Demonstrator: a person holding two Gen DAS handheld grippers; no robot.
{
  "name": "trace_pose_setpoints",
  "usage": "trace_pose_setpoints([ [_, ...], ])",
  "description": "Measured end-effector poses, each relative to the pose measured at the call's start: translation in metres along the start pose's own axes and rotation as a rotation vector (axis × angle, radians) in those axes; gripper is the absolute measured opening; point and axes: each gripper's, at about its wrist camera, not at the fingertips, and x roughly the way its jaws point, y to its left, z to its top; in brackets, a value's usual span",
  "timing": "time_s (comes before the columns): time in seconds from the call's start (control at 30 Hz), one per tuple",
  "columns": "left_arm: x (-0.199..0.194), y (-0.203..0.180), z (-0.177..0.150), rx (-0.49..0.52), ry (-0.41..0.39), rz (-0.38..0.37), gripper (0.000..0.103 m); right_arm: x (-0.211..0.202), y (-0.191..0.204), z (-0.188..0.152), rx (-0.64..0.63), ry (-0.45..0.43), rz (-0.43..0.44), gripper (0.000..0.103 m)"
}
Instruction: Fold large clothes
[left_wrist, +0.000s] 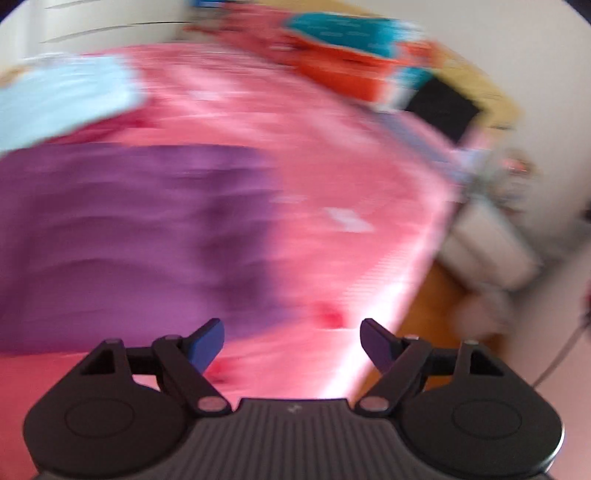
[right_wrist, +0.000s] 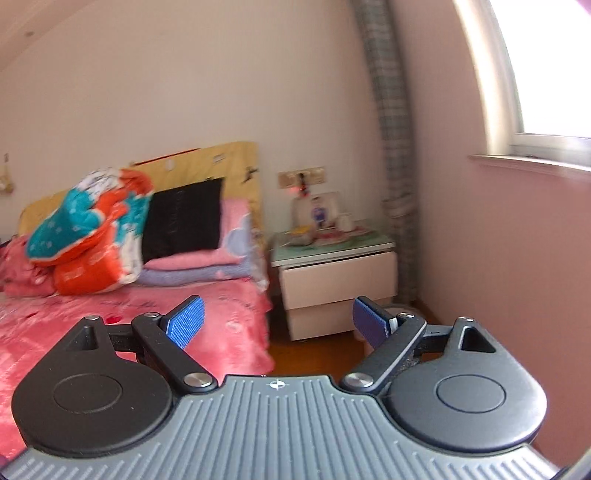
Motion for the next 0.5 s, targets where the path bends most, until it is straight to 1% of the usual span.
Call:
trace_pose_setpoints([
  [0.03, -0.011, 0.019, -0.001, -0.021, -0.001, 0.075, 0.08, 0.008, 0.009, 0.007, 0.013, 0.004, 0.008, 0.103],
  [0.1, -0.047, 0.057, -0.004, -0.086, -0.004, 0.233, 0.08, 0.034, 0.024, 0.021, 0.029, 0.018, 0.021, 0.103],
  [0.13, -0.063, 0.074, -0.004, -0.118, -0.011, 0.302, 0.08, 0.039, 0.034, 0.027, 0.032, 0.021, 0.03, 0.103],
  [0.17, -0.083, 0.088, -0.006, -0.147, -0.025, 0.381, 0.08, 0.053, 0.046, 0.034, 0.028, 0.021, 0.037, 0.103],
  [0.2, -0.102, 0.097, -0.007, -0.159, -0.039, 0.449, 0.08, 0.088, 0.055, 0.047, 0.016, 0.014, 0.042, 0.103],
  [0.23, -0.12, 0.105, -0.007, -0.167, -0.052, 0.506, 0.08, 0.096, 0.064, 0.056, 0.002, 0.003, 0.044, 0.103],
  [0.27, -0.14, 0.109, -0.006, -0.172, -0.068, 0.561, 0.08, 0.135, 0.068, 0.07, -0.011, -0.009, 0.048, 0.103],
  [0.33, -0.171, 0.108, -0.001, -0.158, -0.094, 0.647, 0.08, 0.149, 0.081, 0.087, -0.017, -0.036, 0.05, 0.103],
  [0.4, -0.202, 0.102, 0.013, -0.141, -0.135, 0.705, 0.08, 0.166, 0.088, 0.101, -0.014, -0.069, 0.04, 0.103],
  [0.5, -0.242, 0.093, 0.035, -0.065, -0.214, 0.794, 0.082, 0.185, 0.102, 0.129, -0.007, -0.096, 0.009, 0.103],
])
